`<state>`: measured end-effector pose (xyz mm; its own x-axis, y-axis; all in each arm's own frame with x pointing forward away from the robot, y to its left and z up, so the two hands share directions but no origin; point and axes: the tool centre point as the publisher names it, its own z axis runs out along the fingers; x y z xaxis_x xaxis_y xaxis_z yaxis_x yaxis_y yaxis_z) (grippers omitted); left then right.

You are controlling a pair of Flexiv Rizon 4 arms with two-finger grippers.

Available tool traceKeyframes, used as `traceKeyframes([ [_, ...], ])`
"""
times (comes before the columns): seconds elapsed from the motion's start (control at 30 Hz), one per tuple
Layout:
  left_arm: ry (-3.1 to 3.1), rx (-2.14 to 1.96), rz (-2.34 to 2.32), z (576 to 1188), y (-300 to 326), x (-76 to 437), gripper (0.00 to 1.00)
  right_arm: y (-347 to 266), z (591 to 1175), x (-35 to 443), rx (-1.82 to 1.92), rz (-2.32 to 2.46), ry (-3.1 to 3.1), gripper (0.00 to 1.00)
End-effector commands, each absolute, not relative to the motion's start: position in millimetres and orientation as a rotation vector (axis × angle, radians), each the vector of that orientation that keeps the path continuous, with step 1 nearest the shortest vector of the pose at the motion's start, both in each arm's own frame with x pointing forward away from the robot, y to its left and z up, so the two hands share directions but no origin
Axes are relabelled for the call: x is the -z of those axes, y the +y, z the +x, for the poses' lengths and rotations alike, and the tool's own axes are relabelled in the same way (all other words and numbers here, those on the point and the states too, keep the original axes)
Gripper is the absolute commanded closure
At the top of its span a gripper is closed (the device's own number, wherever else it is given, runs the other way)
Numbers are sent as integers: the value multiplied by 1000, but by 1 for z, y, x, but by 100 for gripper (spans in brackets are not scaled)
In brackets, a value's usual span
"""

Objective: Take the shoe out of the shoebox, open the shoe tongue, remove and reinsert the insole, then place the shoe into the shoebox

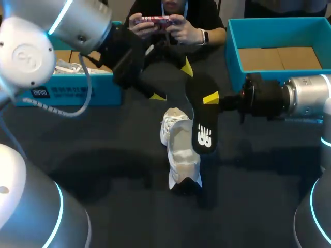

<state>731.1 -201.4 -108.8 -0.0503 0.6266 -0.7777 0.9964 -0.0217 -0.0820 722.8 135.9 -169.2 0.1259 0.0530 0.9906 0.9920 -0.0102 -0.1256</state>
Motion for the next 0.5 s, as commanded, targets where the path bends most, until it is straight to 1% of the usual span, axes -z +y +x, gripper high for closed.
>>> traceKeyframes([
  [0.03,1582,1035,1535,728,-198,113,0,134,726,165,1067,-1314,-1168,100],
  [0.23,1582,1035,1535,728,-198,113,0,137,722,170,1064,-1320,-1159,100],
  [0.3,1457,1013,1520,732,-200,121,0,138,721,171,1062,-1324,-1156,100],
  [0.5,1395,1033,1456,742,-200,144,0,136,718,170,1068,-1341,-1141,100],
])
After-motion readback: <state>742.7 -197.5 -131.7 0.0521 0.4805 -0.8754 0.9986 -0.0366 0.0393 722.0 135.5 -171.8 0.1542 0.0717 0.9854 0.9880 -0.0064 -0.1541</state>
